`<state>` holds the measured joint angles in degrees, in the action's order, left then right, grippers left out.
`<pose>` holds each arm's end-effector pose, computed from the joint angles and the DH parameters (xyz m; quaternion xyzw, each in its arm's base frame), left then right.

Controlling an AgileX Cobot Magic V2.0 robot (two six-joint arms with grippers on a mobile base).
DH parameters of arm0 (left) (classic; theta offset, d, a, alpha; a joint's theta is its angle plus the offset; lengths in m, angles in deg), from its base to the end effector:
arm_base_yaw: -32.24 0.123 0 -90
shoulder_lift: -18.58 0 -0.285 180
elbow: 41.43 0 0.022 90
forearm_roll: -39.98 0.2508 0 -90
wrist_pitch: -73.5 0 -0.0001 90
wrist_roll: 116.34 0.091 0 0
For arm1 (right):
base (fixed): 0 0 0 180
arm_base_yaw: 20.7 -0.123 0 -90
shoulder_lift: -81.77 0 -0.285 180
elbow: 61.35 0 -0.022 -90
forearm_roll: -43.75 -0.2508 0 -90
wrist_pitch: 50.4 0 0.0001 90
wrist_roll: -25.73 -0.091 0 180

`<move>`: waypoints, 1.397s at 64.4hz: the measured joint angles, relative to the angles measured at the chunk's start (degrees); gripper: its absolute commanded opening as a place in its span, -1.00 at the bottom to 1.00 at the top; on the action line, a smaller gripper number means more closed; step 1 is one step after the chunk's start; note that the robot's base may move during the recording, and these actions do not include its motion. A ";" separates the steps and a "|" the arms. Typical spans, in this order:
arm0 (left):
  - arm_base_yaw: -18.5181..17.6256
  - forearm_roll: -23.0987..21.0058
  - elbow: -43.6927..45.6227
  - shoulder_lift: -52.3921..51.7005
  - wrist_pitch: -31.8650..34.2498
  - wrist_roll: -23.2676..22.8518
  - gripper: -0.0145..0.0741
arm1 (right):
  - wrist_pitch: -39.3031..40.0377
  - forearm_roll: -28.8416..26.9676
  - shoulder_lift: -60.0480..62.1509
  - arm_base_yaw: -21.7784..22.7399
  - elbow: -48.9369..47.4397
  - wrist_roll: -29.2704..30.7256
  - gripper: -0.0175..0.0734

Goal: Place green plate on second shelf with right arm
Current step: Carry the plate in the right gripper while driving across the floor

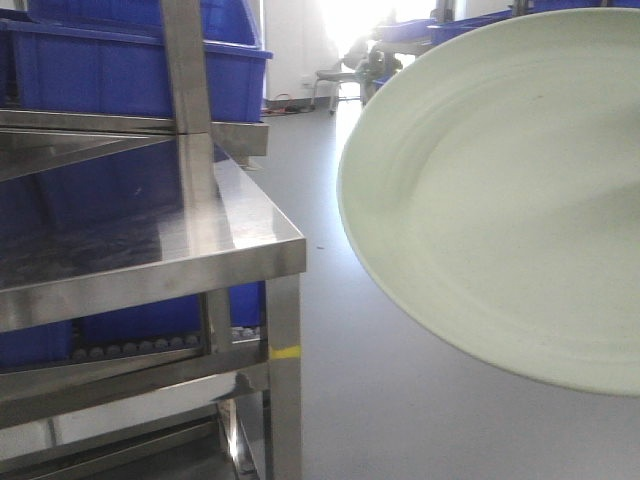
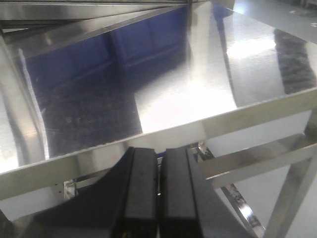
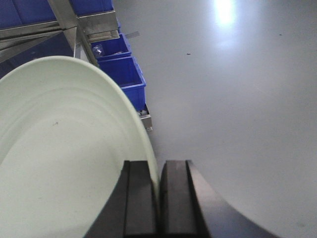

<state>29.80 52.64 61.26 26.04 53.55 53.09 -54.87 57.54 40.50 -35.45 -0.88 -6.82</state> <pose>0.0533 0.0046 0.1823 0.0032 0.7892 0.0237 0.6136 0.1196 0.0297 0.2562 0.0338 0.7983 0.1664 0.5778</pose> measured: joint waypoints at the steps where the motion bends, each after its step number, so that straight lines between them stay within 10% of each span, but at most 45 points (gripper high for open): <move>1: 0.00 0.00 0.00 0.00 0.00 0.00 -0.39 | 0.00 0.00 0.00 0.00 0.00 0.00 -0.49; 90: 0.00 0.00 0.00 0.00 0.00 0.00 -0.39 | 0.00 0.00 0.00 0.00 0.00 0.00 -0.49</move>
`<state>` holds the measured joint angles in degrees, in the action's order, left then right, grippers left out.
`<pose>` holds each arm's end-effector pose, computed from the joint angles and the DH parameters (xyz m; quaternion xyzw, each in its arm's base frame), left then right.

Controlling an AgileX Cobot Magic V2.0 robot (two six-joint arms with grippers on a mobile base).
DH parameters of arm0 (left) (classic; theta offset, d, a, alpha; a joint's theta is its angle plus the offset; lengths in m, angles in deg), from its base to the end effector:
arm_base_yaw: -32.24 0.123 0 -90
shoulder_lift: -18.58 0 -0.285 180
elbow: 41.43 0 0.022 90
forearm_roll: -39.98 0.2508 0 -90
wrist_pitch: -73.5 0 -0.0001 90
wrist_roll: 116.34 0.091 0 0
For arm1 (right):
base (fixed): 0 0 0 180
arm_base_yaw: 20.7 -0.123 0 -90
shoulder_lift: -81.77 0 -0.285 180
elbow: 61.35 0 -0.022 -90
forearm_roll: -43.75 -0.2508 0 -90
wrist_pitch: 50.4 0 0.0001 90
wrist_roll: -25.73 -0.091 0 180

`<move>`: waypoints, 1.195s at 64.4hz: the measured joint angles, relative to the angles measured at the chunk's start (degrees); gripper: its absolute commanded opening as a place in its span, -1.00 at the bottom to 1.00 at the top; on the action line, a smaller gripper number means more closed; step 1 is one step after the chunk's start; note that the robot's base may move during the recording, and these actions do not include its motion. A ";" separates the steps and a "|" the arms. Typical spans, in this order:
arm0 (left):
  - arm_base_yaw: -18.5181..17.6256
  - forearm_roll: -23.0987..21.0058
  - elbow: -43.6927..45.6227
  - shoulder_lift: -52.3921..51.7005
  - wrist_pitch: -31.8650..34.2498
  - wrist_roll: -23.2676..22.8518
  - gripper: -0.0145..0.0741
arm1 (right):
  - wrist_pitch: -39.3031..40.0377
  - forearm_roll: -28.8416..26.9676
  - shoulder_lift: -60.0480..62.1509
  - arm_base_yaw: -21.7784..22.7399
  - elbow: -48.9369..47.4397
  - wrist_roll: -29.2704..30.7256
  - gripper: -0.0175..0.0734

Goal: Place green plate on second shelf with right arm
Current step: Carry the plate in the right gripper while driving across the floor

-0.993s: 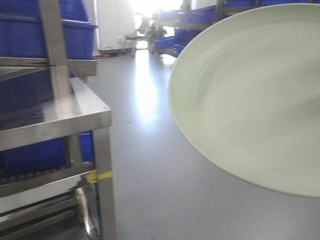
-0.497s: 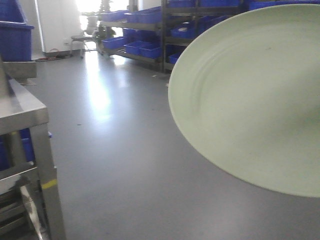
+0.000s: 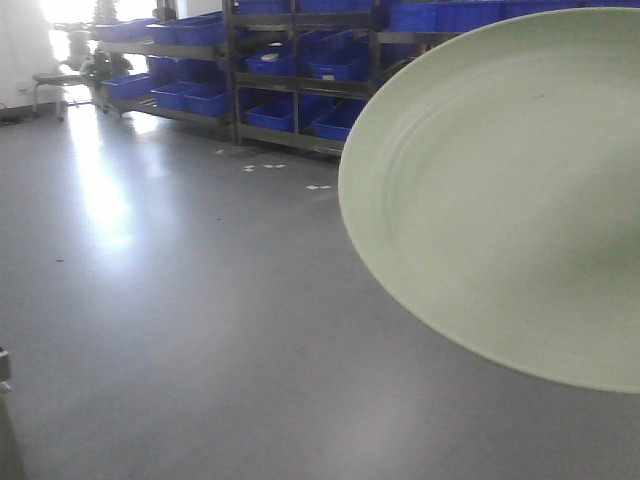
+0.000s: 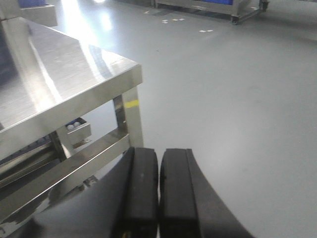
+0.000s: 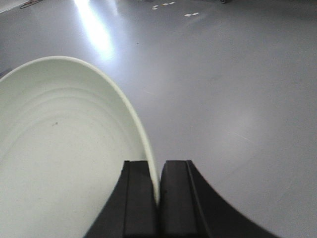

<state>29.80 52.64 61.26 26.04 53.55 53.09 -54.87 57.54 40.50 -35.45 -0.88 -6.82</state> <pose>0.0533 0.0046 0.1823 0.0032 0.7892 0.0237 0.6136 0.1196 0.0297 0.2562 0.0338 0.7983 0.1664 0.5778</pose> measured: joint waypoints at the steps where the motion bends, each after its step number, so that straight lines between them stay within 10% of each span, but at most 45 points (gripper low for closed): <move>1: 0.00 0.00 0.00 0.00 0.00 0.00 -0.39 | 0.00 0.00 0.00 0.00 0.00 0.00 -0.49; 77: 0.00 0.00 0.00 0.00 0.00 0.00 -0.39 | 0.00 0.00 0.00 0.00 0.00 0.00 -0.49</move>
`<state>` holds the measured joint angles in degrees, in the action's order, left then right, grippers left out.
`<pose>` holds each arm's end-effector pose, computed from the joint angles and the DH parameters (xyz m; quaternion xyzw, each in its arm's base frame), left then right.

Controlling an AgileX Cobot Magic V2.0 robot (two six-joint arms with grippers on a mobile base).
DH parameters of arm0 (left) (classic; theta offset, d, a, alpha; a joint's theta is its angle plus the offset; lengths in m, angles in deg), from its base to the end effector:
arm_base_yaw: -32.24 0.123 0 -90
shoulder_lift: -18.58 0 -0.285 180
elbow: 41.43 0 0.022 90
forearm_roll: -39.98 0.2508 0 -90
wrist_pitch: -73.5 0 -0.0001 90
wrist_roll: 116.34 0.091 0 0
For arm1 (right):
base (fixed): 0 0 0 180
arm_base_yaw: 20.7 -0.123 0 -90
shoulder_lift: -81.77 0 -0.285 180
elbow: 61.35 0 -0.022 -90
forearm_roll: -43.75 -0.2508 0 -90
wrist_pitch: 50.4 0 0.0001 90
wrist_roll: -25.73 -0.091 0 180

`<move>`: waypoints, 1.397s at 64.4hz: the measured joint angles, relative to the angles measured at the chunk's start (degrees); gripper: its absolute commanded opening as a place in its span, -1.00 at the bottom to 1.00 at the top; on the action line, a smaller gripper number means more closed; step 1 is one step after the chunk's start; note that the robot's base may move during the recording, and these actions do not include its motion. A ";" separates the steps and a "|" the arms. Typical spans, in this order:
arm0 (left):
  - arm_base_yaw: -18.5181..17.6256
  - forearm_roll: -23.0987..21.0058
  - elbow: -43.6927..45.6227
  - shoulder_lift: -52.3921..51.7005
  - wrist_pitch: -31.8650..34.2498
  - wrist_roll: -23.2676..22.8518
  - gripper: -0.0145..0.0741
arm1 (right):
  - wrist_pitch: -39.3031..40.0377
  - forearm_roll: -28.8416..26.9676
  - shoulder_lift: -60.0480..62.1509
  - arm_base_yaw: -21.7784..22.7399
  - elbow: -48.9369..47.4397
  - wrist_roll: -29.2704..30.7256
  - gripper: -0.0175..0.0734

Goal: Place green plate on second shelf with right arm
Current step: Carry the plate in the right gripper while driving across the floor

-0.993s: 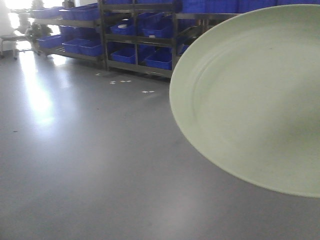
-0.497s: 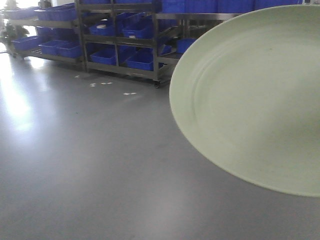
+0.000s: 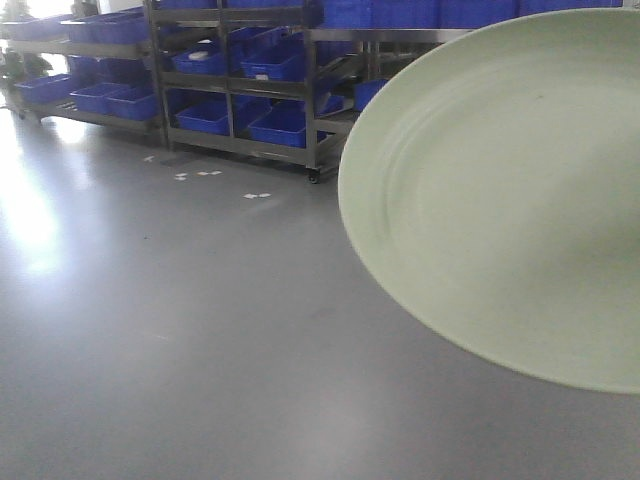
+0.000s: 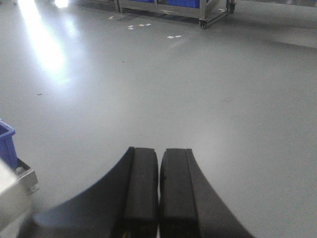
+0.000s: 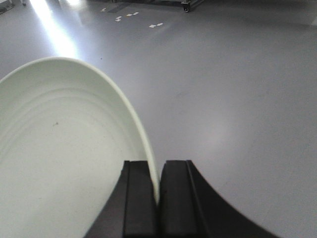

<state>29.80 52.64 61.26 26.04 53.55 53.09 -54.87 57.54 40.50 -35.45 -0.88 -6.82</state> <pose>0.0533 0.0046 0.1823 0.0032 0.7892 0.0237 0.6136 0.1196 0.0297 0.2562 0.0338 0.7983 0.1664 0.5778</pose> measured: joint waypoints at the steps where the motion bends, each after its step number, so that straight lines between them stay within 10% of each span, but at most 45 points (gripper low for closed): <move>1: 0.00 0.00 0.00 0.00 0.00 0.00 -0.39 | 0.00 0.00 0.00 0.00 0.00 0.00 -0.49; 90: 0.00 0.00 0.00 0.00 0.00 0.00 -0.39 | 0.00 0.00 0.04 0.00 0.00 0.00 -0.49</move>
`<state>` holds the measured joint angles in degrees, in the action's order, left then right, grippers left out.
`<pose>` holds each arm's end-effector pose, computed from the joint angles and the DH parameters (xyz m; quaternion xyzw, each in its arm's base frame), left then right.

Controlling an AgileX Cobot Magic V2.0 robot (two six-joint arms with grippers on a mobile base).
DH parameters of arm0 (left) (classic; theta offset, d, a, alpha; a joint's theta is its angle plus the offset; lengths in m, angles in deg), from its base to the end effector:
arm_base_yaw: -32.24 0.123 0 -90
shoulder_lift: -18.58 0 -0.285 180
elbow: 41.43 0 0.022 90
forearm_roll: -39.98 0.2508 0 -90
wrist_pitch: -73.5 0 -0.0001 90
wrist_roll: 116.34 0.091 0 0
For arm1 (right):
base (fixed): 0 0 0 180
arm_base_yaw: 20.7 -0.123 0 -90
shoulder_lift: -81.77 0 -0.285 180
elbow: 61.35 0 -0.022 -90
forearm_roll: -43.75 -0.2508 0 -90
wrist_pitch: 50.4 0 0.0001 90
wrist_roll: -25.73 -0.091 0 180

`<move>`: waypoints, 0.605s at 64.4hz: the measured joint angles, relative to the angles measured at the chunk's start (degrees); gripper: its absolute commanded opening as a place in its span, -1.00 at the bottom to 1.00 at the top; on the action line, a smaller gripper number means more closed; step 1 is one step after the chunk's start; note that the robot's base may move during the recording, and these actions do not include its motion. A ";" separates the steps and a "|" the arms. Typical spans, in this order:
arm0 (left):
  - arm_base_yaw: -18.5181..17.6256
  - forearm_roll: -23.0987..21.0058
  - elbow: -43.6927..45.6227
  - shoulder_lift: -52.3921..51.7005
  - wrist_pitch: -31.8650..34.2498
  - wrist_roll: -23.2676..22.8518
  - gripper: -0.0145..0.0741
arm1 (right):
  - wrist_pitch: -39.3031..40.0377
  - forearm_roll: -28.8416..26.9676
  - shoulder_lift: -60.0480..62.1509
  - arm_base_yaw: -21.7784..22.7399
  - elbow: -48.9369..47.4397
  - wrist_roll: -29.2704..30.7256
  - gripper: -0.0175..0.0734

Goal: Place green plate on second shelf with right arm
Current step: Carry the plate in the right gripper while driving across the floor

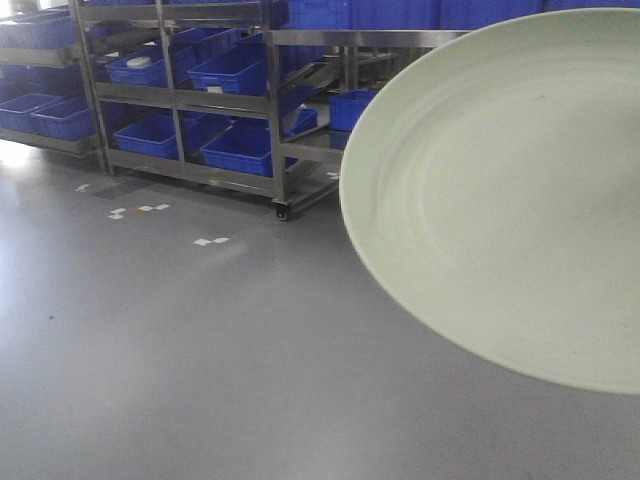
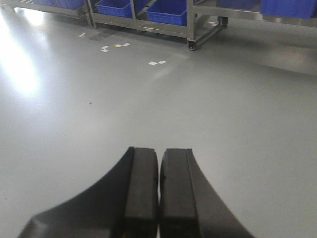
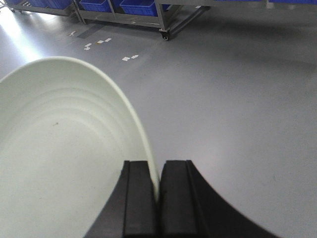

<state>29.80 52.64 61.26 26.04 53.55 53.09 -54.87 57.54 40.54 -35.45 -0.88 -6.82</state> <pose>0.0533 0.0046 0.1823 0.0032 0.7892 0.0237 0.6136 0.1195 0.0297 0.2563 0.0338 0.7981 0.1665 0.5780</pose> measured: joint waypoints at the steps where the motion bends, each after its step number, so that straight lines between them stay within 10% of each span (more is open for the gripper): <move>1: 0.00 0.00 0.00 0.00 0.00 0.00 -0.39 | 0.00 0.00 0.00 0.00 0.00 0.00 -0.49; 39: 0.00 0.00 0.00 0.00 0.00 0.00 -0.39 | 0.00 0.00 0.00 0.00 0.00 0.00 -0.49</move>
<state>29.80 52.64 61.26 26.04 53.55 53.09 -54.87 57.54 40.54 -35.45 -0.88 -6.82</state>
